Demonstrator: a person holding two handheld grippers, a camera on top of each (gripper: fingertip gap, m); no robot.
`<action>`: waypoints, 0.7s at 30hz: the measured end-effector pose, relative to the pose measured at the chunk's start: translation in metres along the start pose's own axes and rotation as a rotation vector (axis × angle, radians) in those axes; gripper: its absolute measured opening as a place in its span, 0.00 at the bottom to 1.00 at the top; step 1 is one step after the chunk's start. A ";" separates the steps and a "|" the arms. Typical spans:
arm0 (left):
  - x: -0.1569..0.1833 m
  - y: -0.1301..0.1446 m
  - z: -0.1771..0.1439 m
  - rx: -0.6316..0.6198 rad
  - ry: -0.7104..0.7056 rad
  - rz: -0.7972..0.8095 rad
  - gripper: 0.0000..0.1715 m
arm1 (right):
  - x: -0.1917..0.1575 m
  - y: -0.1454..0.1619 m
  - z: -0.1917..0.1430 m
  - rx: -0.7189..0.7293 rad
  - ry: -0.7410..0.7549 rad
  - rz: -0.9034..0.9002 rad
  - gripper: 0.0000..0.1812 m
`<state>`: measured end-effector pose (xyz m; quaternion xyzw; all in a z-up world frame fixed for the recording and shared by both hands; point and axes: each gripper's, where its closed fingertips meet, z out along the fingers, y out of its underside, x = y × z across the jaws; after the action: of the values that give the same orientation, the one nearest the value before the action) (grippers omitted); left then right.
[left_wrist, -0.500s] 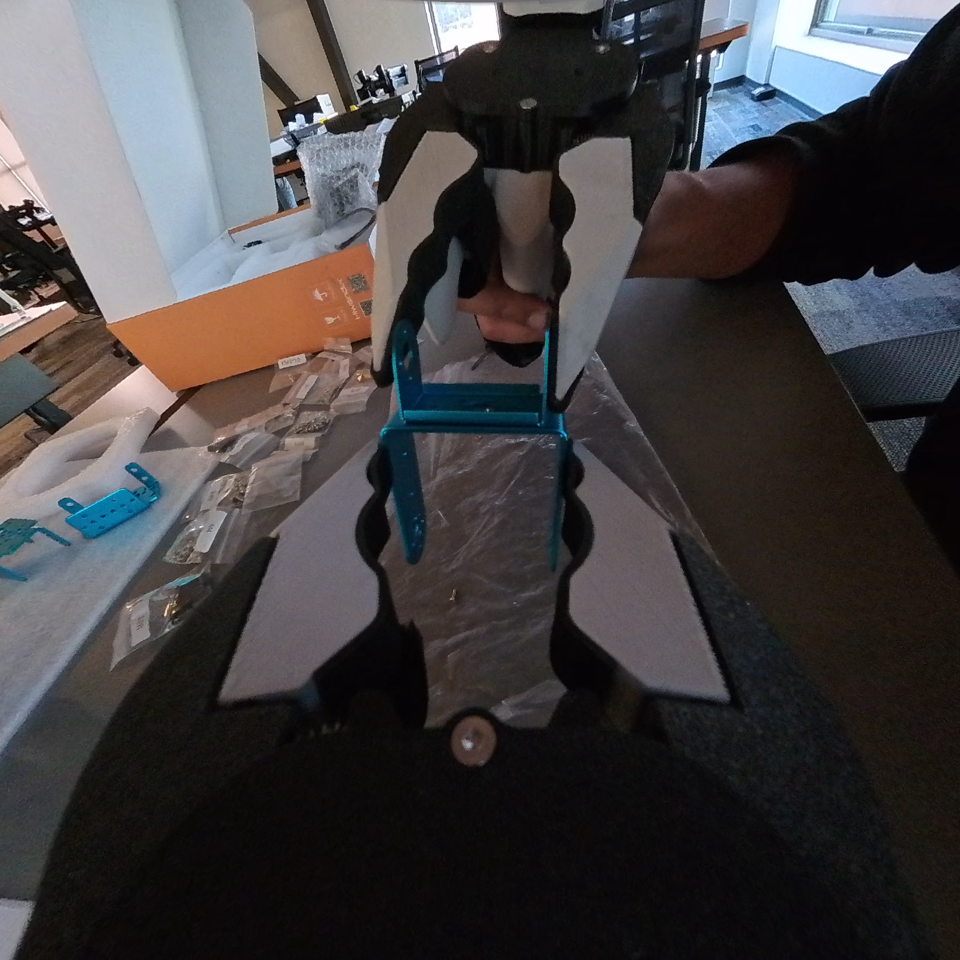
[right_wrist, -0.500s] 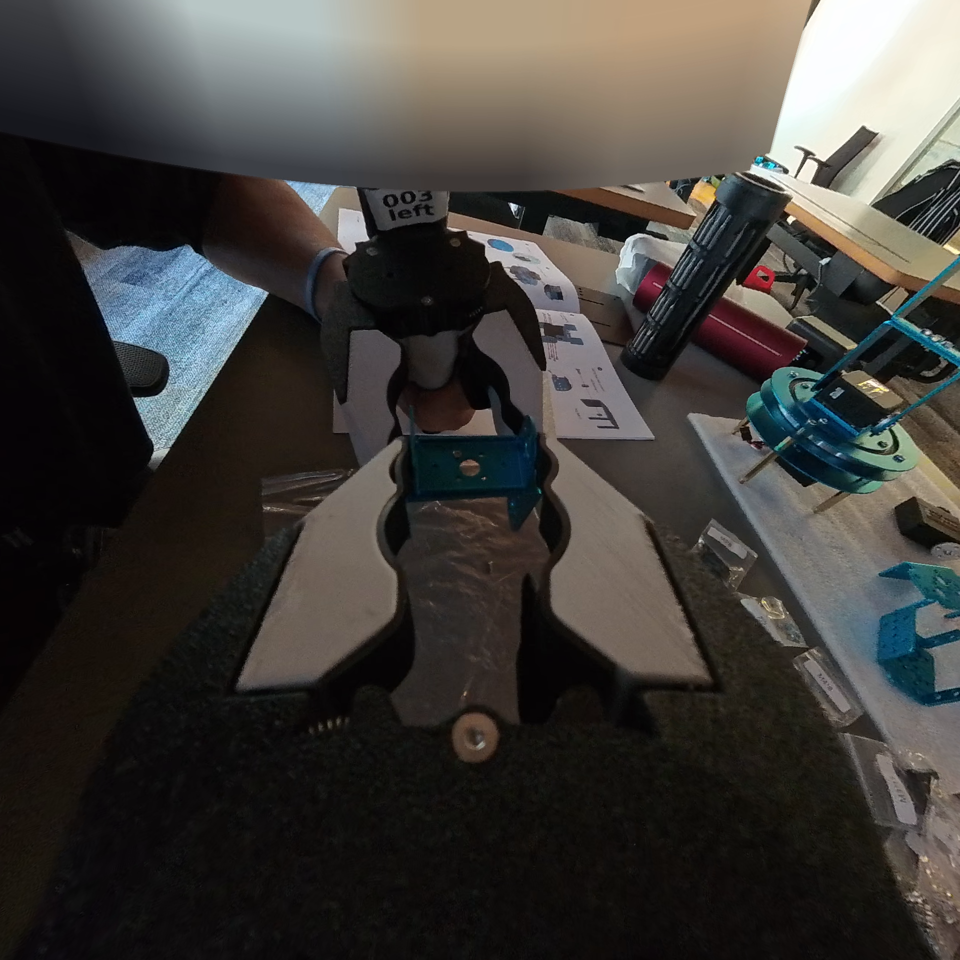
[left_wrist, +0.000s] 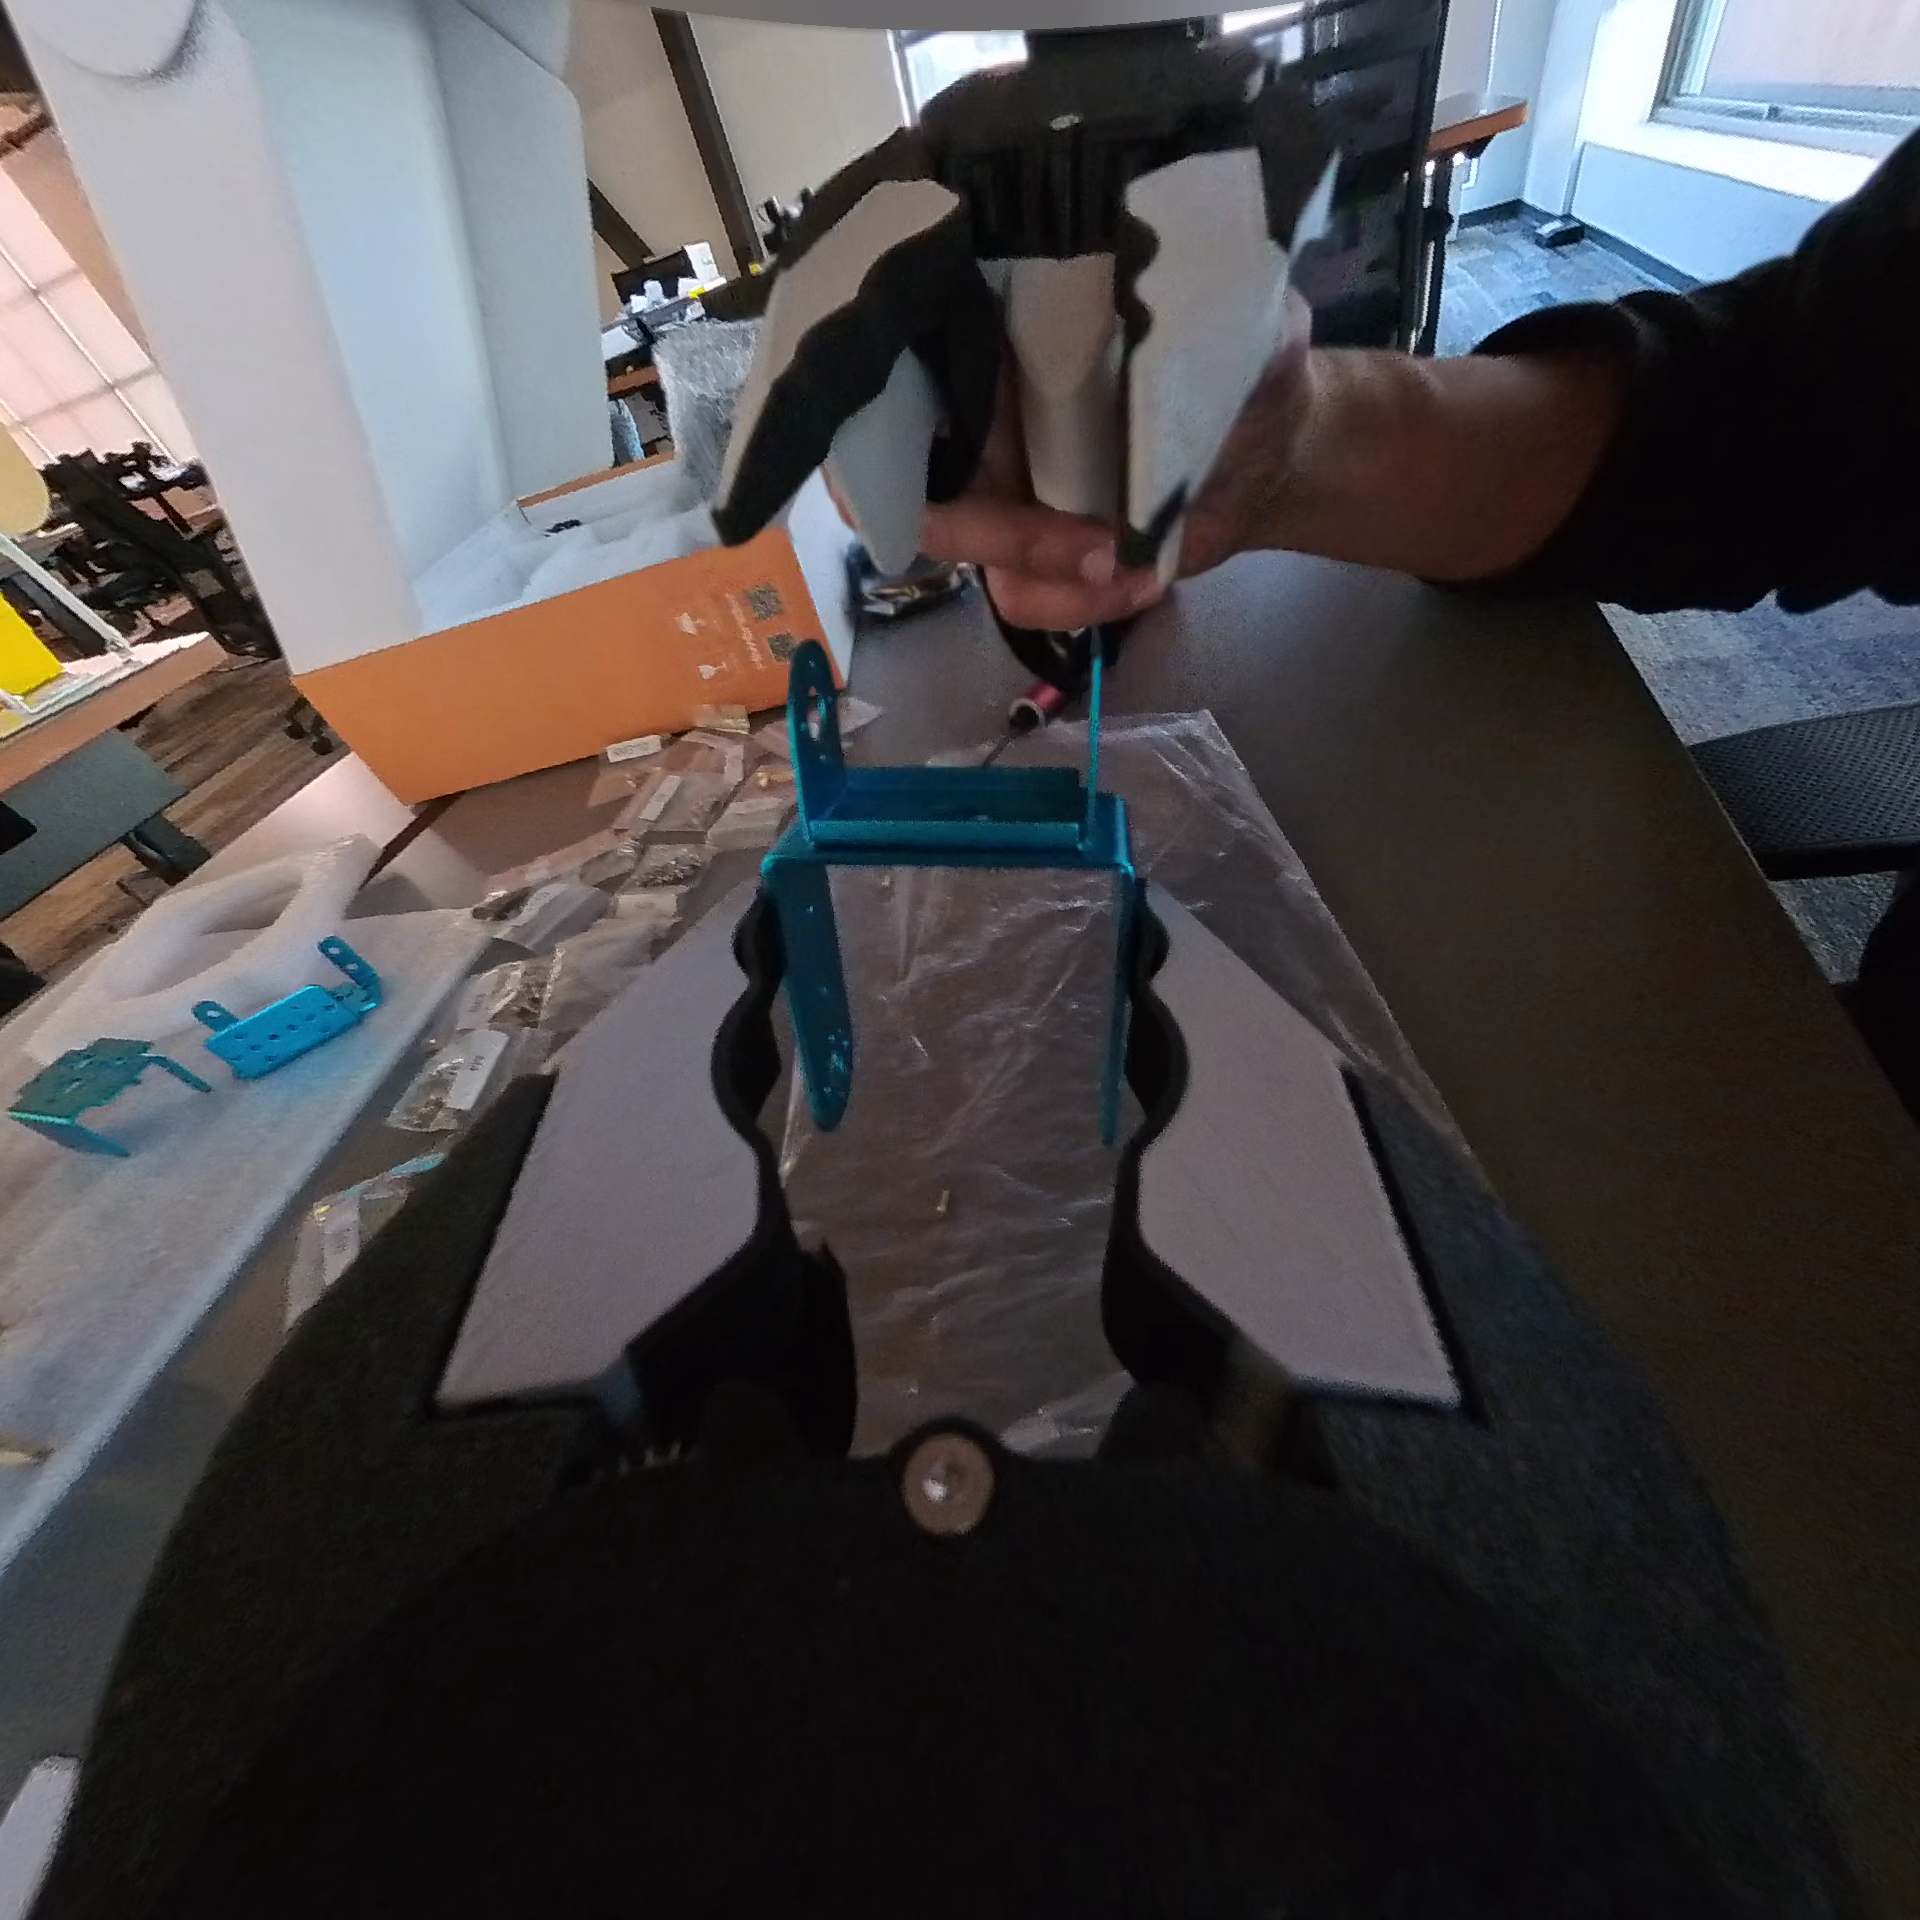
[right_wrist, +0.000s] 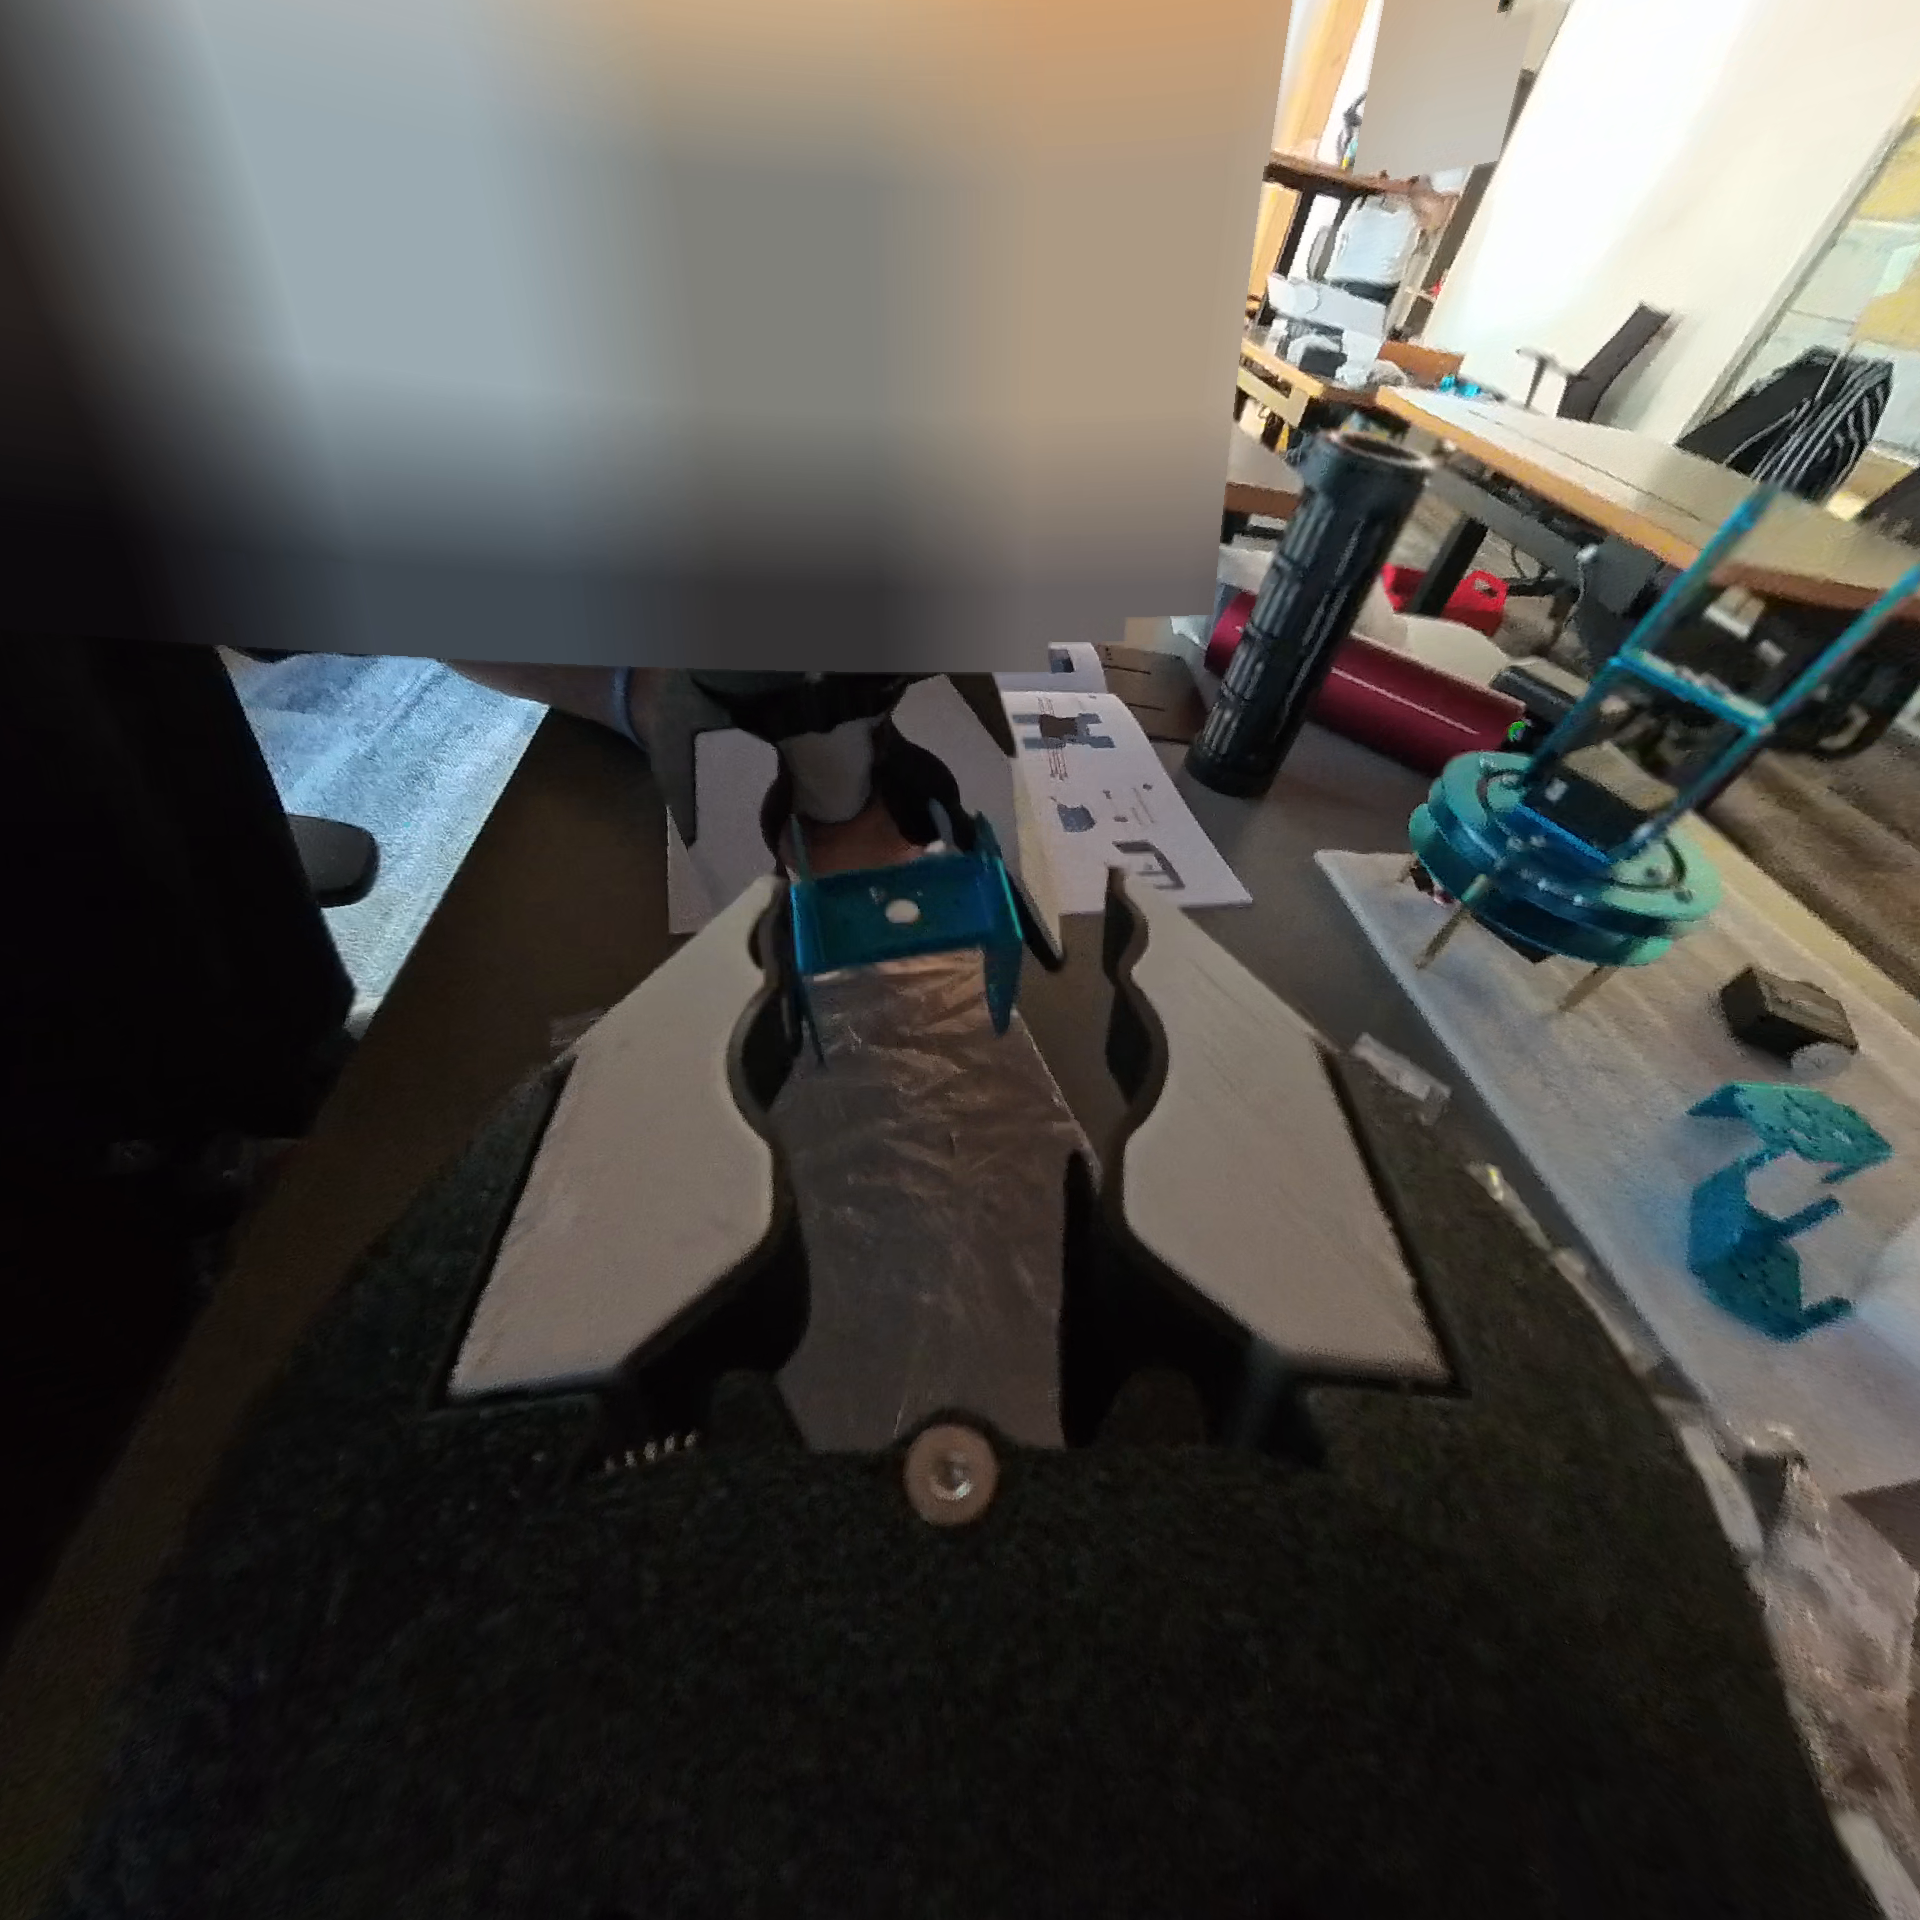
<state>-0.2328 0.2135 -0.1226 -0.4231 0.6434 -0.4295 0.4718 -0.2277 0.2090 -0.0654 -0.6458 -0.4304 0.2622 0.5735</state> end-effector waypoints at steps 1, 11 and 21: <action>-0.001 -0.001 -0.001 0.006 -0.006 0.001 0.38 | 0.003 0.002 -0.005 -0.011 -0.006 0.023 0.29; -0.030 -0.001 -0.012 0.004 -0.094 -0.009 0.39 | 0.022 0.077 -0.021 -0.374 0.001 0.091 0.19; -0.081 0.006 -0.033 0.004 -0.228 -0.071 0.38 | 0.025 0.110 -0.004 -0.727 -0.092 0.048 0.10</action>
<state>-0.2503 0.2968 -0.1027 -0.4906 0.5694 -0.3964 0.5272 -0.1842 0.2310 -0.1666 -0.8050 -0.5054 0.1342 0.2803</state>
